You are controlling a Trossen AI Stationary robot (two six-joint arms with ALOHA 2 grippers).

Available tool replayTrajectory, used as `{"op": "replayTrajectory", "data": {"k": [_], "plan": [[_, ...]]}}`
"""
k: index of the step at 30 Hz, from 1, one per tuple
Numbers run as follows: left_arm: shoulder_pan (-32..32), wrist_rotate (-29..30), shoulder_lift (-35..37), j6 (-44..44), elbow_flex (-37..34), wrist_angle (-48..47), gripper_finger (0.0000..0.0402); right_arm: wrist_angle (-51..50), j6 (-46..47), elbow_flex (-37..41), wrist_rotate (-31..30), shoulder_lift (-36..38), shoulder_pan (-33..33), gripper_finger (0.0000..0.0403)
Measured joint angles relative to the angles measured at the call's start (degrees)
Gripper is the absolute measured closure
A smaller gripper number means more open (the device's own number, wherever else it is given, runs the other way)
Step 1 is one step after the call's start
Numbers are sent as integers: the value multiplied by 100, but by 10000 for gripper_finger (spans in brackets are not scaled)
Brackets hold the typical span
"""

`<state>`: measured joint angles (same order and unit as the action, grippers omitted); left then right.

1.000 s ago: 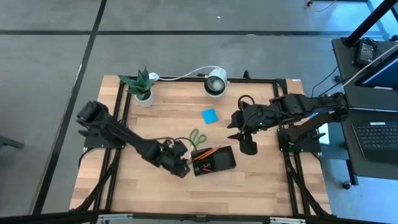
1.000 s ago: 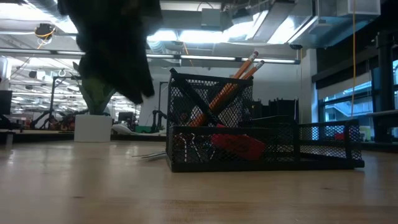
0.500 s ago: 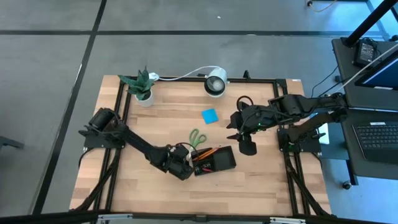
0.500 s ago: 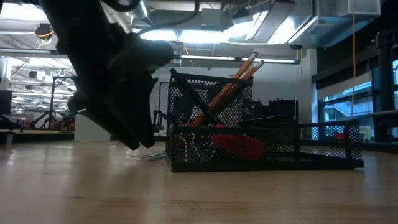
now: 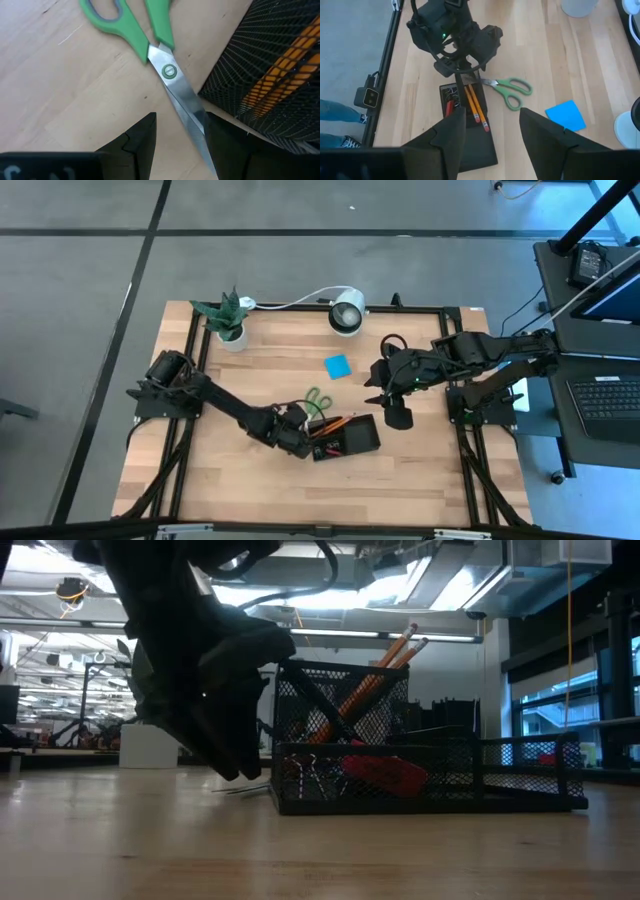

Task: Pick and place office supplies into organizer
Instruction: Put the scissors into the desk organizer

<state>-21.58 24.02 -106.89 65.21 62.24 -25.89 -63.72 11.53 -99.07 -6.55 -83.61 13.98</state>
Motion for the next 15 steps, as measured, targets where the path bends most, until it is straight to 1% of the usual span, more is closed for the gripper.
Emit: {"op": "replayTrajectory", "data": {"k": [5, 15], "plan": [[0, -107, -2, 2, 1, 42, 245, 0, -2, 0, 0, 0, 0, 214], [-7, -53, -262, 62, 24, 213, 245, 0, -17, 0, 2, 0, 0, 214]]}}
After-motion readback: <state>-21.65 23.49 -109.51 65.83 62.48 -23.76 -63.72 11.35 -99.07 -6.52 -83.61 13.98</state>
